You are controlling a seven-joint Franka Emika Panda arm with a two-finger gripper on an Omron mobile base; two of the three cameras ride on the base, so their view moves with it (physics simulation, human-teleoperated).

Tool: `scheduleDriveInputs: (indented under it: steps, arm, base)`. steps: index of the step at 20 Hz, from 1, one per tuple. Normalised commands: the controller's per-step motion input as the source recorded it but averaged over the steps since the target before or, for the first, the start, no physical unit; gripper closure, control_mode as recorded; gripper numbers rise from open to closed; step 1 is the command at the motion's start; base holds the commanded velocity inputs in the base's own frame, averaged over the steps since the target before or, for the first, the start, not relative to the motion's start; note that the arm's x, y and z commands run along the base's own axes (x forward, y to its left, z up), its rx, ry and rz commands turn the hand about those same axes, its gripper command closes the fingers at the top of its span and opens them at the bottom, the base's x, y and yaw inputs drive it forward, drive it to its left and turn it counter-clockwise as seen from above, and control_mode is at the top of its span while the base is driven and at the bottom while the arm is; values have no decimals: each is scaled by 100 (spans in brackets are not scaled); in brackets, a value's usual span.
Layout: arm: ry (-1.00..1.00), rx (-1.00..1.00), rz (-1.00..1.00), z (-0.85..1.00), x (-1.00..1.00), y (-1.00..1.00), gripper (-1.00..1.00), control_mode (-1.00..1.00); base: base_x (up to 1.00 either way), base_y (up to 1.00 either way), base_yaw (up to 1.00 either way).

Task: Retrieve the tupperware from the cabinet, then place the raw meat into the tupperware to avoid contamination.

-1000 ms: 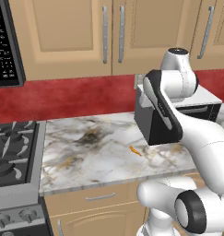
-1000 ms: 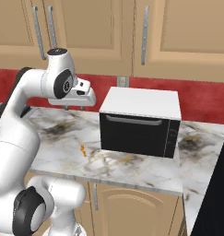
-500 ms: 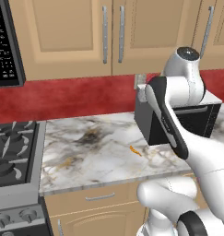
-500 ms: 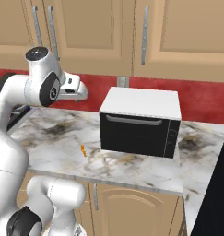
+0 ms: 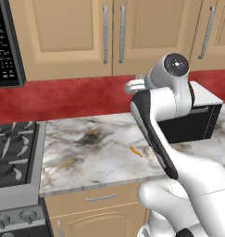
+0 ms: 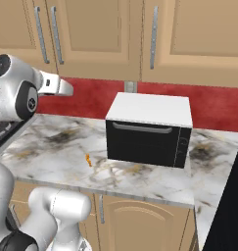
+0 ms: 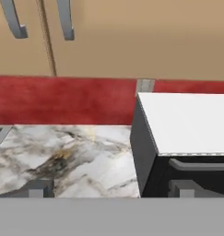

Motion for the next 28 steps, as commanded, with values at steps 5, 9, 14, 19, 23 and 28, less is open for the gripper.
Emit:
scheduleDriveInputs:
  steps: [5,9,14,19,23,28]
  arm:
    - [-6,0,-4,57,7,38,-100,-100]
    - [4,0,4,49,16,23,-100,-100]
    - [5,5,10,45,22,5,-100,-100]
    - [1,1,-3,23,31,1,-100,-100]
    - [0,0,-2,0,23,1,-100,-100]
    - [1,0,-1,0,61,-1,-100,-100]
  base:
    - [0,0,0]
    - [0,0,0]
    - [0,0,0]
    - [0,0,0]
    - [0,0,0]
    - [0,0,0]
